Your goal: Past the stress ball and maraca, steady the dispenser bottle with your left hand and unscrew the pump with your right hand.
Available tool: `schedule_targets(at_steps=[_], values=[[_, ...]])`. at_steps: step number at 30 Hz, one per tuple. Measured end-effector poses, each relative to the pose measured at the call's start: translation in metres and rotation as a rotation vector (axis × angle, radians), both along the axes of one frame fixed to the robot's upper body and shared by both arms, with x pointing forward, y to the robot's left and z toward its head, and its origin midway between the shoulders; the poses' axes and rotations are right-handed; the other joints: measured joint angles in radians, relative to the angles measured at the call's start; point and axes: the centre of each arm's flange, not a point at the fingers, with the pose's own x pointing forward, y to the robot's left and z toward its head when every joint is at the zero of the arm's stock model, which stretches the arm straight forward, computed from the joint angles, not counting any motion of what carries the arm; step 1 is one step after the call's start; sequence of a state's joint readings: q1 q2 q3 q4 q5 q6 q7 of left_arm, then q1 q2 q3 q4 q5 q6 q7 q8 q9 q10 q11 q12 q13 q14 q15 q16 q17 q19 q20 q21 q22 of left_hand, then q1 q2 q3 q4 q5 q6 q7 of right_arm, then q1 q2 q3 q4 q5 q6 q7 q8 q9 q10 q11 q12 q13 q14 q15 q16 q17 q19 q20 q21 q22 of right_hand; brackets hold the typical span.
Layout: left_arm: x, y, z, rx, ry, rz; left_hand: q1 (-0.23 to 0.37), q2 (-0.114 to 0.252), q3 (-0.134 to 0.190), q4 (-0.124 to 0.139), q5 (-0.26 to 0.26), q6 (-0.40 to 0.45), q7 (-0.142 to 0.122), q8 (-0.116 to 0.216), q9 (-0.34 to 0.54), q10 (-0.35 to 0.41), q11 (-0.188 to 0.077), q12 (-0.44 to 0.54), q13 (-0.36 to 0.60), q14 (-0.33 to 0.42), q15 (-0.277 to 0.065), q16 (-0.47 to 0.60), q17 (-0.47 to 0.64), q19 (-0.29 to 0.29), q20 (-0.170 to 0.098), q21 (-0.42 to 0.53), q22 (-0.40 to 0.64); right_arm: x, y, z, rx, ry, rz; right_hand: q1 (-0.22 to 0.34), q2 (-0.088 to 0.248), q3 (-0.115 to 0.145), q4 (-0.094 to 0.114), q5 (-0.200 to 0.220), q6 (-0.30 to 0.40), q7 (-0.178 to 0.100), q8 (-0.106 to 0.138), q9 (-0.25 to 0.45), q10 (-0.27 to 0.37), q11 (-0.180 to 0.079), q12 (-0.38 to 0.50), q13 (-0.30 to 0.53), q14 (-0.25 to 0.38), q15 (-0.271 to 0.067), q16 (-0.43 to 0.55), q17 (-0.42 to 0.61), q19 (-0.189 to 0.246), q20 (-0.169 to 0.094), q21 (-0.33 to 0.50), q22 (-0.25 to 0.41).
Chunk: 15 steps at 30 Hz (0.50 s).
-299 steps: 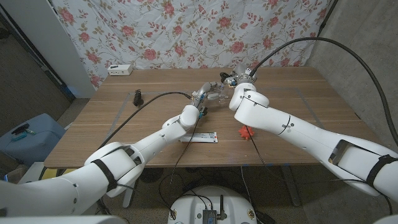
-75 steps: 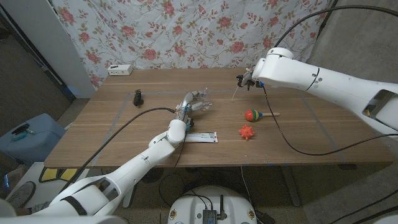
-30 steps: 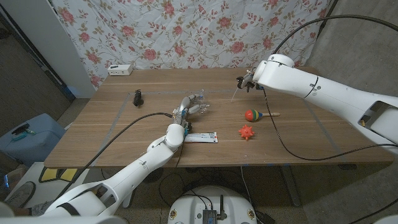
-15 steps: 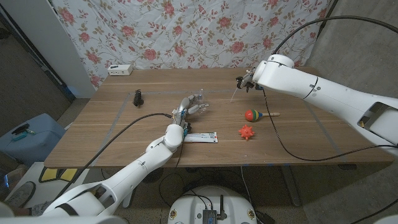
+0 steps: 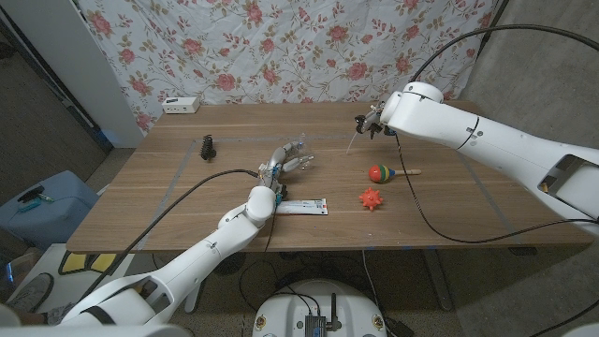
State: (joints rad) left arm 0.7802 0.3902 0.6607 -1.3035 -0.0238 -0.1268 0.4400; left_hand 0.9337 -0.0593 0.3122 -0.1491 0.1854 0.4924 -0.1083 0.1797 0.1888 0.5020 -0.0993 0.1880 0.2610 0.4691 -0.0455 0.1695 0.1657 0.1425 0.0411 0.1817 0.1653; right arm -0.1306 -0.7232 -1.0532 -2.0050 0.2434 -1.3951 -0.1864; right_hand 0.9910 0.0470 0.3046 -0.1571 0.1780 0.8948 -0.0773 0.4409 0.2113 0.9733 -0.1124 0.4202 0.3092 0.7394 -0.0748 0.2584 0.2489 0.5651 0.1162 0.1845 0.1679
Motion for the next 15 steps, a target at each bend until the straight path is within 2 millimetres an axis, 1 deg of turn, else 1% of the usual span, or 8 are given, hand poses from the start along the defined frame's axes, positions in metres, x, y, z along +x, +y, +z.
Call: schedule_targets(at_steps=[6, 9, 12, 14, 15], values=[[0.0004, 0.0006, 0.0011, 0.008, 0.009, -0.006, -0.002, -0.014, -0.011, 0.000, 0.004, -0.037, 0.010, -0.003, -0.002, -0.034, 0.009, 0.000, -0.010, -0.035, 0.000, 0.000, 0.000, -0.015, 0.003, 0.000, 0.000, 0.0000, -0.0002, -0.0008, 0.002, 0.000, 0.000, 0.000, 0.000, 0.000, 0.000, 0.000, 0.000, 0.000, 0.000, 0.000, 0.000, 0.000, 0.001, 0.000, 0.000, 0.000, 0.000, 0.000, 0.000, 0.000, 0.000, 0.000], [0.0006, 0.0006, 0.0022, 0.010, 0.013, -0.011, -0.011, -0.023, -0.019, 0.008, 0.009, -0.056, 0.011, -0.003, -0.003, -0.054, 0.014, 0.000, -0.015, -0.059, 0.001, 0.000, 0.000, -0.022, 0.010, 0.000, 0.000, -0.0001, -0.0001, -0.0011, 0.003, 0.001, 0.001, 0.001, -0.001, 0.000, 0.000, 0.000, 0.000, 0.000, 0.000, 0.001, 0.000, 0.000, 0.002, 0.000, 0.000, 0.000, 0.000, 0.000, 0.000, 0.000, 0.000, 0.000], [0.0009, 0.0008, 0.0026, 0.013, 0.017, -0.017, -0.015, -0.028, -0.027, 0.011, 0.009, -0.071, 0.019, -0.003, -0.003, -0.078, 0.017, 0.000, -0.020, -0.082, 0.002, 0.000, 0.000, -0.029, 0.018, 0.000, 0.000, -0.0003, -0.0001, -0.0013, 0.004, 0.000, 0.001, 0.002, -0.002, 0.000, 0.000, 0.000, 0.000, 0.000, 0.000, 0.001, 0.000, 0.000, 0.002, 0.000, 0.000, 0.000, 0.000, 0.000, 0.000, 0.000, 0.000, 0.000], [0.0011, 0.0008, 0.0032, 0.015, 0.019, -0.022, -0.018, -0.030, -0.033, 0.016, 0.009, -0.077, 0.025, -0.003, -0.003, -0.085, 0.022, 0.000, -0.024, -0.095, 0.004, 0.000, 0.000, -0.035, 0.015, 0.000, 0.000, -0.0005, -0.0001, -0.0011, 0.005, -0.001, 0.002, 0.002, -0.002, 0.000, 0.000, 0.000, 0.000, 0.000, 0.000, 0.001, 0.000, 0.000, 0.002, 0.000, 0.000, 0.000, 0.000, 0.000, 0.000, 0.000, 0.000, 0.000], [0.0011, 0.0008, 0.0032, 0.015, 0.021, -0.024, -0.020, -0.033, -0.033, 0.017, 0.012, -0.086, 0.026, -0.003, -0.003, -0.090, 0.020, 0.000, -0.024, -0.103, 0.003, 0.000, 0.000, -0.036, 0.014, 0.000, 0.000, -0.0005, -0.0001, -0.0011, 0.005, -0.001, 0.002, 0.002, -0.001, 0.000, 0.000, 0.000, 0.000, 0.000, 0.000, 0.001, 0.000, 0.000, 0.002, 0.000, 0.000, 0.000, 0.000, 0.002, 0.000, 0.000, 0.000, 0.000]])
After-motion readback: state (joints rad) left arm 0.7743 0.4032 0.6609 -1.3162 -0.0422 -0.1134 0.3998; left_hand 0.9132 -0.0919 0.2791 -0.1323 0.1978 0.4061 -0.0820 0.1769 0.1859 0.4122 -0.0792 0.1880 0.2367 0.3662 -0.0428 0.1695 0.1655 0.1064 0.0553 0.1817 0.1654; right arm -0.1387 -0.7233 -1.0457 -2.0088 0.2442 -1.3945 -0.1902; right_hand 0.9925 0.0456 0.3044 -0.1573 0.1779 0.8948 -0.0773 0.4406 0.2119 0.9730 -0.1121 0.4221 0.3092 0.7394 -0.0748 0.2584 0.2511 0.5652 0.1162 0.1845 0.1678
